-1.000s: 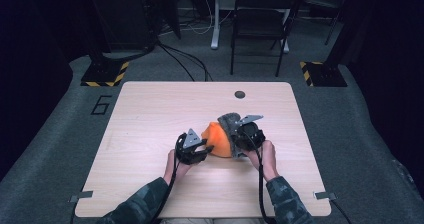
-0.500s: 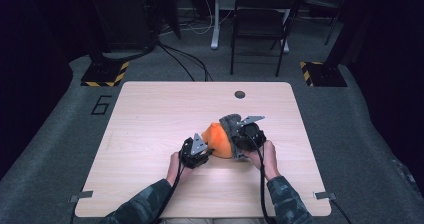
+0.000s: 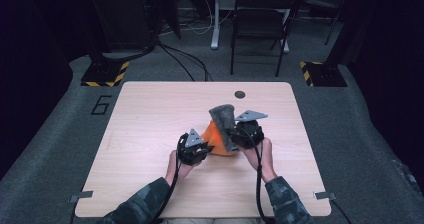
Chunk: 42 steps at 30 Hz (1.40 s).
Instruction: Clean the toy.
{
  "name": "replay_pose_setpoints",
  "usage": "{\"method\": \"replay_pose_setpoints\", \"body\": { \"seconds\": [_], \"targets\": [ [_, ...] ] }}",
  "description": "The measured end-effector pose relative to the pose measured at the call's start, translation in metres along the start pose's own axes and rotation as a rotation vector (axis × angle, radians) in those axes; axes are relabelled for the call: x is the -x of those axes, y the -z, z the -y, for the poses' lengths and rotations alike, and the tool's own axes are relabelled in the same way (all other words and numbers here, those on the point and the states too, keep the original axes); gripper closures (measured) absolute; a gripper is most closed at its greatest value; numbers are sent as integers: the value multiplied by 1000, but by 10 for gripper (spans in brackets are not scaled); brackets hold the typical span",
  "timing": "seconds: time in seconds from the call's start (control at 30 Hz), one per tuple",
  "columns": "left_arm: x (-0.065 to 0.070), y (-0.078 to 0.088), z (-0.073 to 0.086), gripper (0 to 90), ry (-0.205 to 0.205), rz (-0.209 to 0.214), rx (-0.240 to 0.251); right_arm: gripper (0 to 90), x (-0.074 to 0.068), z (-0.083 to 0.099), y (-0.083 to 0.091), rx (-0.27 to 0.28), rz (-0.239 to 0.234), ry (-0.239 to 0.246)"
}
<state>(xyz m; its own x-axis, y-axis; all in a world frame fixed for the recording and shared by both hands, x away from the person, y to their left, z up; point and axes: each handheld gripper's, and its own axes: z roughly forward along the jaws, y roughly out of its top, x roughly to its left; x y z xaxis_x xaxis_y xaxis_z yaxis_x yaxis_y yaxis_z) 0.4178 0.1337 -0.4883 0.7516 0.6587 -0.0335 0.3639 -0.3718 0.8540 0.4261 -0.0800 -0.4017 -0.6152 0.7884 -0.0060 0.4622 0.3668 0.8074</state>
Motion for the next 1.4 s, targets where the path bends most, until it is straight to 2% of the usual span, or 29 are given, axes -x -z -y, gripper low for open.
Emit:
{"method": "replay_pose_setpoints", "body": {
  "seconds": [0.03, 0.1, 0.13, 0.17, 0.2, 0.27, 0.3, 0.47, 0.6, 0.63, 0.7, 0.8, 0.9, 0.97, 1.1, 1.2, 1.23, 1.33, 1.4],
  "targets": [
    [1, 0, 0, 778, -7, -5, -2, 718, -4, 1, -5, -23, -6, 15],
    [1, -3, 3, 771, -21, -10, -18, 710, -11, 7, -17, -64, 32, 52],
    [1, -4, 4, 768, -18, 0, -27, 705, -13, 9, -23, -86, 52, 71],
    [1, -5, 5, 764, -25, -1, -24, 702, -11, 11, -26, -109, 49, 79],
    [0, -5, 5, 762, -24, 4, -19, 700, -8, 11, -27, -101, 42, 57],
    [0, -5, 5, 758, -24, 8, -11, 699, -6, 12, -26, -100, 43, 52],
    [0, -5, 5, 758, -28, 7, -9, 696, -3, 11, -25, -110, 62, 84],
    [-2, -4, 6, 758, -34, 9, -13, 693, 8, 15, -25, -137, 80, 44],
    [-2, -5, 5, 754, -43, 9, -12, 693, 15, 19, -25, -157, 101, 43],
    [-3, -5, 6, 752, -41, 20, -15, 693, 23, 23, -25, -176, 106, 13],
    [-4, -5, 6, 749, -40, 22, -16, 693, 29, 26, -27, -183, 98, -14],
    [-4, -5, 6, 747, -43, 21, -19, 694, 37, 31, -30, -211, 114, -48],
    [-3, -5, 5, 746, -43, 14, -14, 694, 41, 35, -31, -220, 118, -59],
    [-3, -6, 5, 746, -41, 18, -15, 695, 46, 41, -33, -258, 144, -66],
    [-5, -5, 7, 746, -29, 22, -11, 695, 58, 55, -44, -332, 159, -110],
    [-7, -5, 8, 744, -14, 20, -5, 706, 64, 68, -57, -368, 150, -143],
    [-8, -4, 7, 743, -24, 23, -8, 710, 64, 68, -60, -376, 152, -146],
    [-8, -4, 7, 742, -20, 19, -2, 717, 63, 63, -57, -354, 160, -130],
    [-9, -4, 8, 742, -12, 19, 0, 721, 65, 55, -44, -310, 165, -147]
  ]
}}
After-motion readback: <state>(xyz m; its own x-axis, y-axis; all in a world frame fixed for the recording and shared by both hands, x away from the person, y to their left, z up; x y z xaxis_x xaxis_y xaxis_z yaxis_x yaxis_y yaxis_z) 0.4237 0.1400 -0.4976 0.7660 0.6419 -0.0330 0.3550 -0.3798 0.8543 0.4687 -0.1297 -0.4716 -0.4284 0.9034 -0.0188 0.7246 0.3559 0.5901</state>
